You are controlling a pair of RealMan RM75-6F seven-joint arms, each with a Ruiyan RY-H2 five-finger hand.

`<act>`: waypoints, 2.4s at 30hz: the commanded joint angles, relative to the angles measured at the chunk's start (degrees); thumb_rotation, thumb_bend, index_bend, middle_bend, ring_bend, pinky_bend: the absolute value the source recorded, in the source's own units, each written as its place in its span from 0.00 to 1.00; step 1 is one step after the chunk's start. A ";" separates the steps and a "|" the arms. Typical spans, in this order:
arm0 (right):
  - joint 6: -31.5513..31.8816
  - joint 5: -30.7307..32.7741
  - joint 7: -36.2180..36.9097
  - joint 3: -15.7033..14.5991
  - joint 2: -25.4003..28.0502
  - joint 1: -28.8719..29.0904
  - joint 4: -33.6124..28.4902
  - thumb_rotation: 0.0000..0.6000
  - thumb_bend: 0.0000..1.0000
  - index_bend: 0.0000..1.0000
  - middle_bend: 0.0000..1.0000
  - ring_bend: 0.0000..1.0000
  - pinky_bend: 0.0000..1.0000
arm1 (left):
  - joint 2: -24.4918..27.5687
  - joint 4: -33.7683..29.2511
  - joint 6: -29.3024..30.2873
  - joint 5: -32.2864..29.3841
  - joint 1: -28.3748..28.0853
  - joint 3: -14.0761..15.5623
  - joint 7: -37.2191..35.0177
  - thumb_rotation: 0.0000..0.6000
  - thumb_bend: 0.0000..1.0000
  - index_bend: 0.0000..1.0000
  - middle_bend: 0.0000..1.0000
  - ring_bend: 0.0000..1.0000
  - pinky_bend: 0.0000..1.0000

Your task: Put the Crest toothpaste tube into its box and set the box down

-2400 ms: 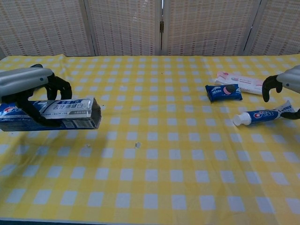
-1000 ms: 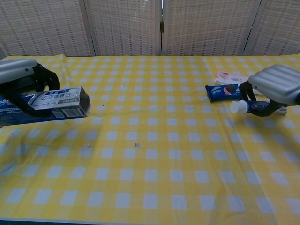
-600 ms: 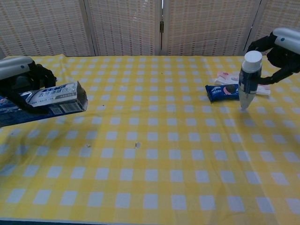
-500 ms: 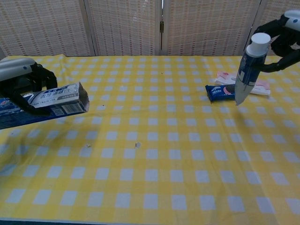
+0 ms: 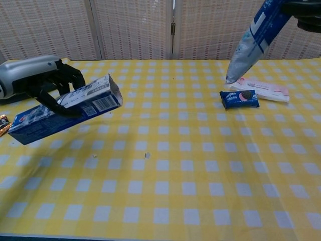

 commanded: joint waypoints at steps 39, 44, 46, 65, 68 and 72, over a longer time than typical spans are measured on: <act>-5.96 1.82 35.28 2.10 -8.54 4.51 5.00 1.00 0.34 0.95 0.71 0.85 0.89 | -11.32 0.22 -1.03 -0.63 -5.45 -6.12 -10.66 1.00 0.23 0.68 0.69 0.65 0.47; -6.07 1.84 35.68 2.20 -9.53 4.90 6.26 1.00 0.34 0.95 0.71 0.85 0.89 | -11.63 0.67 -0.88 -0.03 -5.66 -6.42 -12.16 1.00 0.23 0.69 0.69 0.65 0.46; -6.10 1.62 35.83 2.17 -10.02 5.14 6.93 1.00 0.34 0.95 0.71 0.85 0.89 | -11.66 0.63 -0.95 0.12 -5.72 -6.35 -12.44 1.00 0.23 0.69 0.69 0.65 0.47; -6.45 -0.81 48.71 2.10 -12.22 7.79 12.80 1.00 0.34 0.95 0.71 0.85 0.89 | -15.07 3.25 -0.98 0.97 -6.41 -5.54 -14.92 1.00 0.23 0.69 0.69 0.65 0.46; -6.49 -0.92 49.23 1.98 -12.59 8.21 13.51 1.00 0.34 0.95 0.71 0.85 0.89 | -15.41 3.63 -1.19 1.08 -6.66 -5.59 -15.15 1.00 0.23 0.69 0.69 0.65 0.46; -6.31 -1.10 50.01 1.74 -13.66 8.75 14.91 1.00 0.34 0.95 0.71 0.85 0.89 | -15.89 3.46 -0.74 1.08 -6.76 -6.24 -16.01 1.00 0.23 0.69 0.69 0.65 0.46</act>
